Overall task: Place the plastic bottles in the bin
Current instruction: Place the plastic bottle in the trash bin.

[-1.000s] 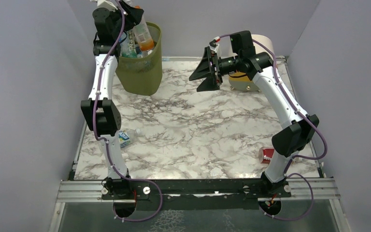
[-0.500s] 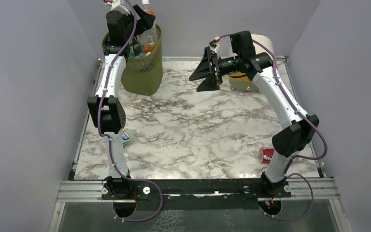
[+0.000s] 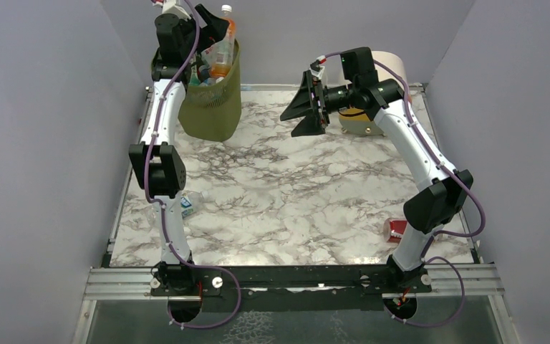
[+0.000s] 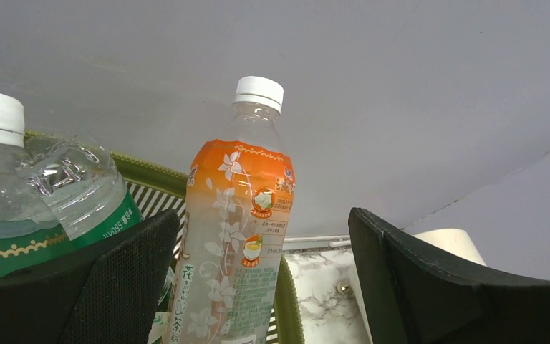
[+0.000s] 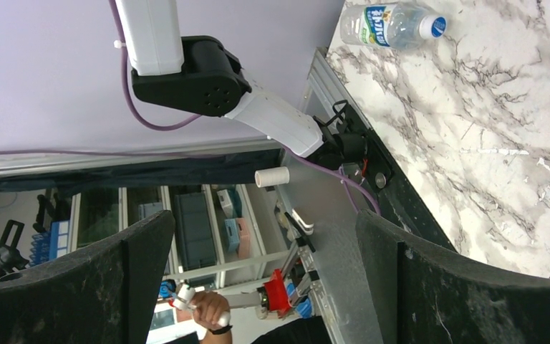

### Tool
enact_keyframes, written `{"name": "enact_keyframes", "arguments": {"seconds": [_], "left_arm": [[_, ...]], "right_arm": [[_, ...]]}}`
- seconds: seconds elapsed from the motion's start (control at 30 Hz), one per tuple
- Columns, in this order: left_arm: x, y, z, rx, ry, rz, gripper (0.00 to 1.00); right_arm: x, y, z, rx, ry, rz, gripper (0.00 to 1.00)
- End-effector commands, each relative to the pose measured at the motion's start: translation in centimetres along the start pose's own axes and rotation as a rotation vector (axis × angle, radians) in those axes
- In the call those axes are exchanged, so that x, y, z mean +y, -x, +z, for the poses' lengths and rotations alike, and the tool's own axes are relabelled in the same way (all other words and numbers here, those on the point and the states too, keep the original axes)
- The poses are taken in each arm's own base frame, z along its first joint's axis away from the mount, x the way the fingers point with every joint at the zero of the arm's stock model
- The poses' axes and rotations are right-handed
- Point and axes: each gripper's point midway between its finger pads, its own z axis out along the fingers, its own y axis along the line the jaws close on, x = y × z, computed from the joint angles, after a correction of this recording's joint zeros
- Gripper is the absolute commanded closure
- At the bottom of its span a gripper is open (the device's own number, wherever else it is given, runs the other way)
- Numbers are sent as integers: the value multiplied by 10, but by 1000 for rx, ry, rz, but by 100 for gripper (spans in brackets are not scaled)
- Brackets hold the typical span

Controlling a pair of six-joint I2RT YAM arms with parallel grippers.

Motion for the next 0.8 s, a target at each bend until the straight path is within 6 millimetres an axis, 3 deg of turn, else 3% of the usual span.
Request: {"name": "enact_keyframes", "arguments": {"seconds": [0.0,0.2,0.37,0.63,0.77], "left_arm": [[-18,31,-15,-53,-19,-18,6],[-61,56,-44,-69,-121,-126,5],[-85,51,-74,-5,-150,-200,1],[-119,22,-137,118,-199,-271,1],[-135,-5,-164,166,-200,-289,1]], "right_arm": [[23,-8,-10,-10,38,-55,1],[24,-5,-11,-31,23,-63,1],[11,-5,-11,-49,-51,-55,1],[-52,-26,-29,-106,-380,78,1],[-95,-43,-56,-154,-615,203,1]]}}
